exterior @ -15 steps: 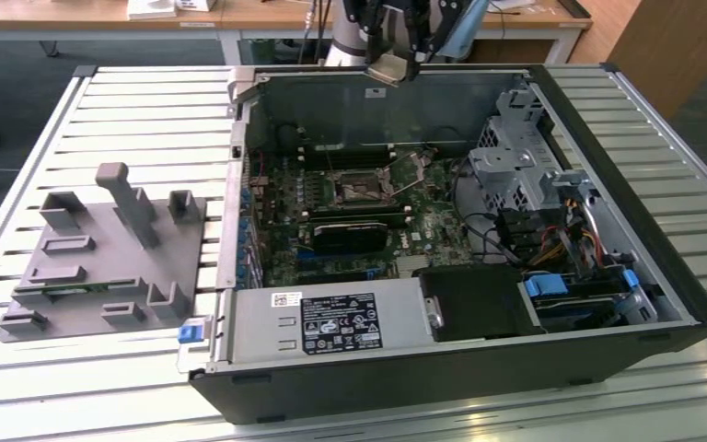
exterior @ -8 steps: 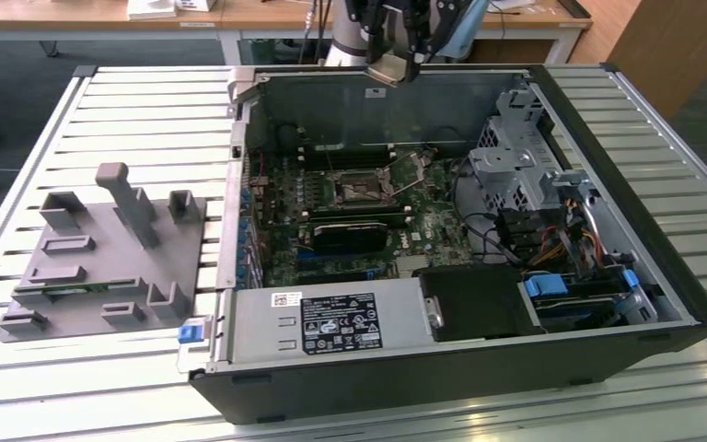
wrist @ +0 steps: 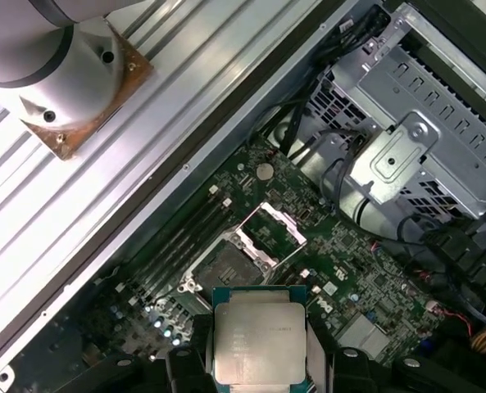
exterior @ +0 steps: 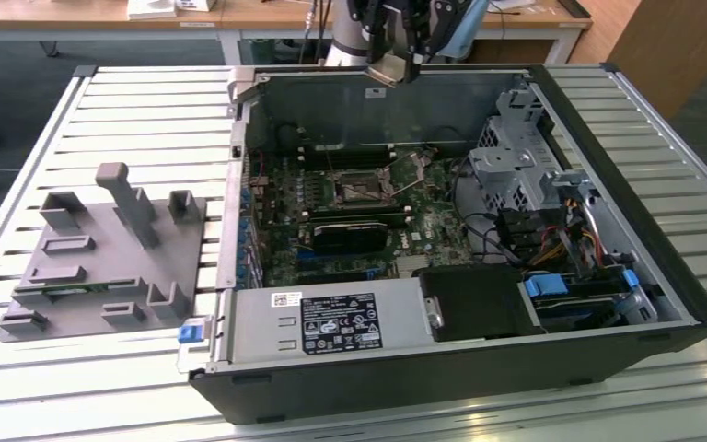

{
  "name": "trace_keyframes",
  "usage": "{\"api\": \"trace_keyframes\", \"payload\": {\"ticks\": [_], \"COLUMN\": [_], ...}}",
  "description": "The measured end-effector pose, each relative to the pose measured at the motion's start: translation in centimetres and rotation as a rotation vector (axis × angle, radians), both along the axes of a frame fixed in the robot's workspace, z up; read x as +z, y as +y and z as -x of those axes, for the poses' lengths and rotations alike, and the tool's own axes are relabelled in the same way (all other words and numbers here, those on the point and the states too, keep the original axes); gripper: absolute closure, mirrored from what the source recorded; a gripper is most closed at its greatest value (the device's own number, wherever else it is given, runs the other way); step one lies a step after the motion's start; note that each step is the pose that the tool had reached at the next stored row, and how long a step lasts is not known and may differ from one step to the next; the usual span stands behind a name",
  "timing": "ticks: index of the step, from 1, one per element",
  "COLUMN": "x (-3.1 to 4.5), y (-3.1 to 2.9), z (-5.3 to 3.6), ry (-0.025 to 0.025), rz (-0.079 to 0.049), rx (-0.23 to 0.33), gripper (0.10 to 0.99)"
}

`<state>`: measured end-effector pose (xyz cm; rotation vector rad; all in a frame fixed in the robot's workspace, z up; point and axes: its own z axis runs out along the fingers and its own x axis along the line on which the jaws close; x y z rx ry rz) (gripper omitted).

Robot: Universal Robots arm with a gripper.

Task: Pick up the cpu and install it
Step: 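Place the cpu into insertion slot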

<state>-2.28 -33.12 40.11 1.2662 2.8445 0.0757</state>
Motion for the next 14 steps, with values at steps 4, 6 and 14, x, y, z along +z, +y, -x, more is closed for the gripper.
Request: {"api": "trace_keyframes", "payload": {"ticks": [4, 6, 14], "x": [0.00, -0.01, -0.03], "y": [0.00, 0.00, 0.00], "z": [0.00, 0.00, 0.00], "ry": [0.0000, 0.0000, 0.0000], "rz": [0.000, 0.000, 0.000], "rx": [-0.012, -0.016, -0.043], "gripper": [0.549, 0.549, 0.549]}}
